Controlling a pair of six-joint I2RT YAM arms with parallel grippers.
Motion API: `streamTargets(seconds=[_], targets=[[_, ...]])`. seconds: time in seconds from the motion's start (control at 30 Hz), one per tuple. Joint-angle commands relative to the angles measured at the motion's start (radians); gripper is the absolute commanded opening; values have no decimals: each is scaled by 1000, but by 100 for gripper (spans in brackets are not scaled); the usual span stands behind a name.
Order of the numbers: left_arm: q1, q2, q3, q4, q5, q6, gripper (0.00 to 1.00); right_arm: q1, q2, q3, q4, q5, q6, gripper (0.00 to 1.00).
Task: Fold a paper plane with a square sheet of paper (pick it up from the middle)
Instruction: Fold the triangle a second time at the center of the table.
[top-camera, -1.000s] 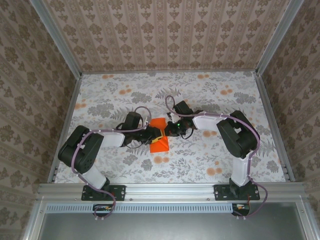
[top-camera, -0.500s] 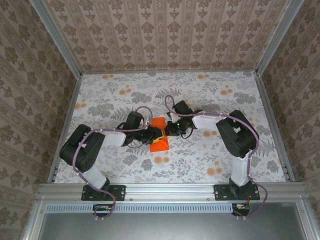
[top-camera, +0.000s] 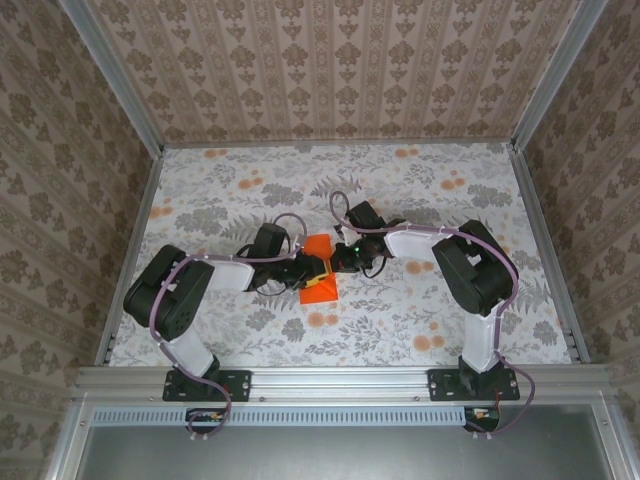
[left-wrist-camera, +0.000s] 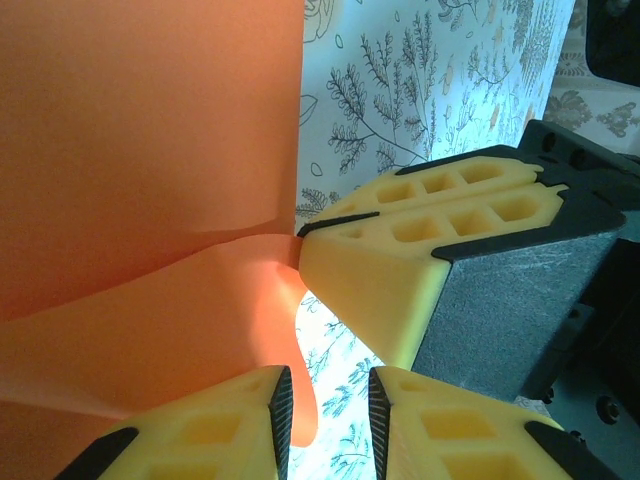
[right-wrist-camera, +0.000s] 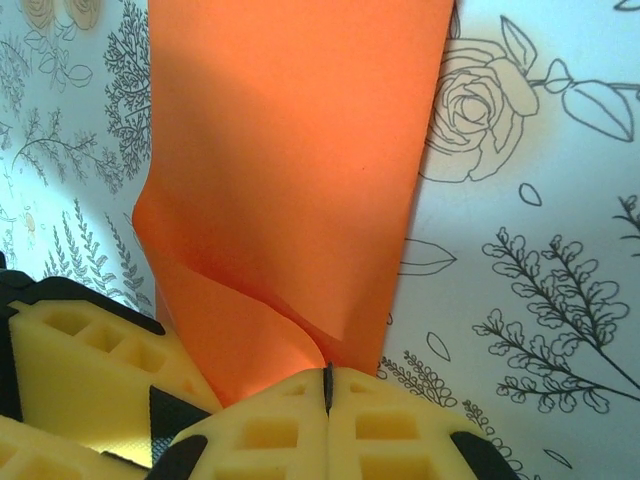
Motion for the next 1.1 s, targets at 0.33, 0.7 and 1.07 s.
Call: streamTargets(seconds=[0.33, 0.7, 1.07], targets=[[-10, 20, 17, -2, 6, 22, 29, -6, 33, 48, -28, 18, -31, 2], [-11, 21, 18, 2, 7, 20, 29, -6, 33, 52, -35, 26, -36, 2], [-18, -74, 37, -170, -117, 77, 24, -6, 28, 48, -42, 28, -41, 2]])
